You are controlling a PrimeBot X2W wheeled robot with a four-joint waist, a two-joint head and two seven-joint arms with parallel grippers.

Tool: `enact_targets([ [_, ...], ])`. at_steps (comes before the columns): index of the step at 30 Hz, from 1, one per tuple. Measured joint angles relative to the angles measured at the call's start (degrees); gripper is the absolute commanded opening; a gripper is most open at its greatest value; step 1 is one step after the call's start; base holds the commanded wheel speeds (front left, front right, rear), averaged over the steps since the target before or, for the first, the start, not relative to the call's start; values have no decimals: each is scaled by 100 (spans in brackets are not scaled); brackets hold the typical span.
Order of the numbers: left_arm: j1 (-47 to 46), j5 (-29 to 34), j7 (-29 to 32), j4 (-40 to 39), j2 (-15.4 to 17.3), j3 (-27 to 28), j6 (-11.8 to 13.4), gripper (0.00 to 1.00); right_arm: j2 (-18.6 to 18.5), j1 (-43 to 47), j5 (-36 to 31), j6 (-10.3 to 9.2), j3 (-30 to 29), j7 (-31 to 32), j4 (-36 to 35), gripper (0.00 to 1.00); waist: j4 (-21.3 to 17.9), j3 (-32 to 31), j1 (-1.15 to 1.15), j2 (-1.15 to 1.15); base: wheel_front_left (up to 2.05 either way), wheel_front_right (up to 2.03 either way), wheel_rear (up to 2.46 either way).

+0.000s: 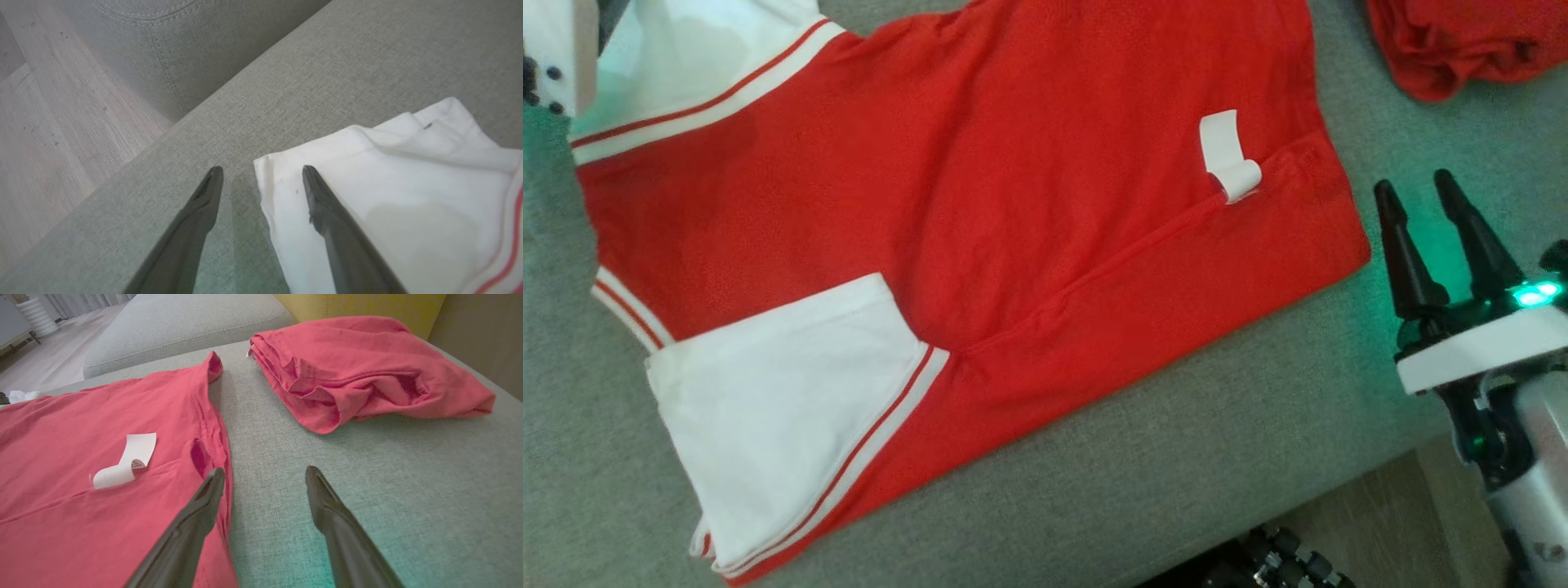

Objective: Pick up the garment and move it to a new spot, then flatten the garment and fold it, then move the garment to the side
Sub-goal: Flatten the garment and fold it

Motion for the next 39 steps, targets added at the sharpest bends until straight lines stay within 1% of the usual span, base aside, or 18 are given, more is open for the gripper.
enact_targets([
  [5, -101, 12, -38, 56, 81, -146, -41, 100, 70, -82, 68, 0, 109, -103, 148, 100, -94, 67, 0, 0, 0, 0, 0],
  [6, -118, -10, -5, 67, 90, -162, -41, 94, 70, -82, 91, 0, 112, -112, 188, 100, -103, 76, 0, 0, 0, 0, 0],
  [7, -139, -51, 55, 68, 100, -178, -41, 75, 70, -82, 94, 0, 116, -136, 222, 100, -112, 84, 0, 0, 0, 0, 0],
  [8, -163, -94, 113, 70, 107, -197, -41, 41, 70, -83, 98, 0, 127, -147, 249, 100, -122, 91, 0, 0, 0, 0, 0],
  [9, -182, -144, 177, 71, 115, -221, -41, 24, 71, -90, 98, 0, 143, -174, 275, 100, -131, 96, 0, 0, 0, 0, 0],
  [10, -194, -185, 221, 67, 131, -249, -41, 4, 71, -109, 98, 0, 154, -180, 300, 100, -141, 99, 0, 0, 0, 0, 0],
  [11, -206, -194, 220, 59, 148, -281, -41, 0, 71, -141, 98, 0, 163, -186, 316, 100, -148, 102, 0, 0, 0, 0, 0],
  [16, -234, -236, 89, 35, 248, -346, -42, 0, 62, -314, 154, 0, 162, -230, 328, 100, -132, 91, 0, 0, 0, 0, 0],
  [19, -234, -234, -130, -8, 274, -417, -41, 0, 25, -392, 218, 0, 160, -216, 311, 100, -69, 49, 0, 0, 0, 0, 0],
  [22, -241, -234, -411, -82, 253, -501, -41, 0, -97, -608, 259, 0, 162, -40, 211, 100, 28, -13, 0, 0, 0, 0, 0],
  [27, -324, -234, -784, -242, 134, -705, -41, 0, -445, -1308, 274, 0, 279, 723, 119, 100, 265, -116, 0, 0, 0, 0, 0],
  [30, -480, -234, -960, -344, 62, -853, -41, 0, -584, -1775, 275, 0, 405, 1235, 165, 100, 433, -149, 0, 0, 0, 0, 0],
  [32, -581, -234, -1054, -416, 22, -950, -41, 0, -592, -2080, 343, 0, 489, 1559, 292, 100, 542, -155, 0, 0, 0, 0, 0],
  [33, -581, -234, -1054, -416, 22, -950, -41, 0, -592, -2080, 343, 0, 489, 1559, 292, 100, 542, -155, 0, 0, 0, 0, 0],
  [34, -629, -234, -1074, -435, 7, -1014, -41, 0, -592, -2226, 399, 0, 552, 1728, 371, 100, 593, -155, 0, 0, 0, 0, 0],
  [39, -788, -242, -1211, -522, -31, -1294, -41, 0, -575, -2953, 632, 0, 813, 2543, 950, 100, 788, -112, 0, 0, 0, 0, 0],
])
